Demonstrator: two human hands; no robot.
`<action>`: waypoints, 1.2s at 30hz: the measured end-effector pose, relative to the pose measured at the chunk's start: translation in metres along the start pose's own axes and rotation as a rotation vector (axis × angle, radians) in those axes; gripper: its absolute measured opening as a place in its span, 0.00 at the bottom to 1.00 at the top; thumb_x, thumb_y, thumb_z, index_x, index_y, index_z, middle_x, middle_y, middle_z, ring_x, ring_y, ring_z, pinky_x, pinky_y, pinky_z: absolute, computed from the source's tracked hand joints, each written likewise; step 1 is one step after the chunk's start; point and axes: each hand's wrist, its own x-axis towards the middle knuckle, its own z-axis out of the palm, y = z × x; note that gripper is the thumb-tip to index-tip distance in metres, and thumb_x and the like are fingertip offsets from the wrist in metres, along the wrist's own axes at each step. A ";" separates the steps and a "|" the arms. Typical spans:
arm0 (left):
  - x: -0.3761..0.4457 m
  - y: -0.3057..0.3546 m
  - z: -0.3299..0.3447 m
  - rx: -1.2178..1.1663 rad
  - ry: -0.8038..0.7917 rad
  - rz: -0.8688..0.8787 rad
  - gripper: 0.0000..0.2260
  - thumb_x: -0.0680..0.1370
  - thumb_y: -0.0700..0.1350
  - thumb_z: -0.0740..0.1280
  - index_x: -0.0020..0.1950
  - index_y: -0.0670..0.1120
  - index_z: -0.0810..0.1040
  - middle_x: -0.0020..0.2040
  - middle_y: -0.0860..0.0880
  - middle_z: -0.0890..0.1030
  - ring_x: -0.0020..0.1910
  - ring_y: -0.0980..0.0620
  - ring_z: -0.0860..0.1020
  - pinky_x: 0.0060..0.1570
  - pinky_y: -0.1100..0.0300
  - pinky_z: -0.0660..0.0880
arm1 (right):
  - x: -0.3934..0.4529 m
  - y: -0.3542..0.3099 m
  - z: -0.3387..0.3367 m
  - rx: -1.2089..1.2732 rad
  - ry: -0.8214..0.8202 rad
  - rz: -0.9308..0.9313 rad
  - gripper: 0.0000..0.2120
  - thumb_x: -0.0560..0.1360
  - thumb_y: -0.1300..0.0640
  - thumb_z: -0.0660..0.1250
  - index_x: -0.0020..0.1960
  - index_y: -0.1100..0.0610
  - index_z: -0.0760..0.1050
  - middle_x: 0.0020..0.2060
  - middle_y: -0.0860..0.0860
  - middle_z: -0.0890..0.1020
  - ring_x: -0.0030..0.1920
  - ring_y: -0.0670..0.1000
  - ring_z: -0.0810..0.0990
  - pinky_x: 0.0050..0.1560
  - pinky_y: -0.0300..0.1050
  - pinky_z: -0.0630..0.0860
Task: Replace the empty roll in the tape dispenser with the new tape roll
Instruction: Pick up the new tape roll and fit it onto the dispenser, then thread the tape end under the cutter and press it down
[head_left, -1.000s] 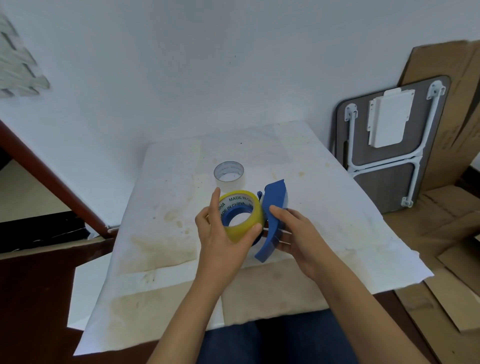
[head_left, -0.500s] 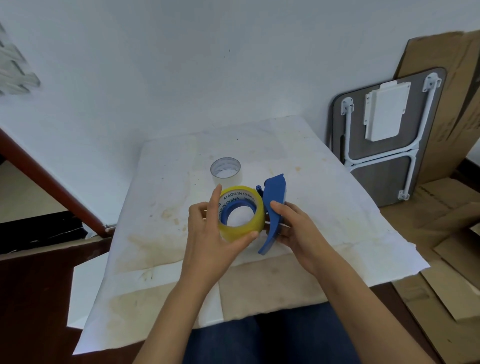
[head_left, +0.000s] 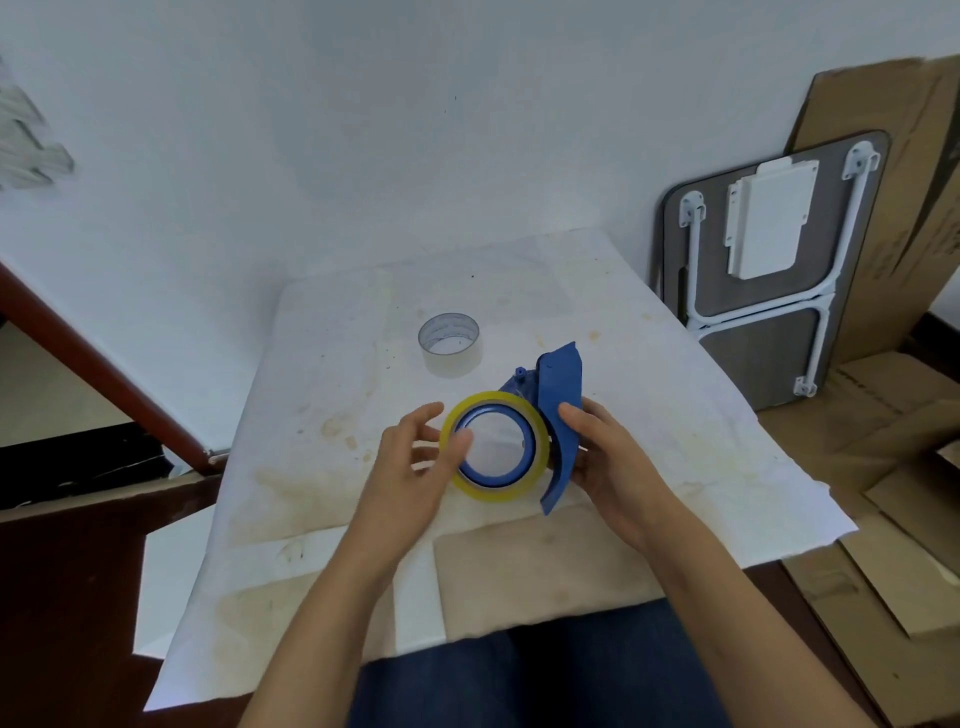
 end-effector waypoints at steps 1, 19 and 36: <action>0.001 0.001 -0.005 -0.082 -0.025 -0.038 0.22 0.75 0.63 0.65 0.68 0.59 0.73 0.63 0.55 0.76 0.62 0.56 0.77 0.55 0.63 0.74 | -0.001 -0.001 0.000 0.000 -0.017 -0.001 0.26 0.74 0.49 0.69 0.69 0.57 0.73 0.46 0.49 0.85 0.44 0.49 0.84 0.47 0.44 0.79; -0.020 0.013 0.023 -0.182 -0.197 -0.037 0.20 0.69 0.54 0.78 0.56 0.53 0.75 0.51 0.50 0.85 0.49 0.53 0.84 0.50 0.57 0.81 | -0.001 -0.019 0.024 -0.010 0.002 -0.048 0.15 0.79 0.43 0.62 0.64 0.42 0.75 0.55 0.42 0.86 0.57 0.47 0.83 0.56 0.47 0.79; -0.018 0.017 0.023 -0.392 -0.266 -0.054 0.17 0.75 0.57 0.65 0.60 0.50 0.79 0.46 0.53 0.87 0.46 0.58 0.84 0.52 0.60 0.76 | -0.005 -0.027 0.016 -0.787 0.353 -0.811 0.08 0.75 0.63 0.69 0.52 0.53 0.82 0.68 0.51 0.72 0.68 0.46 0.70 0.64 0.42 0.71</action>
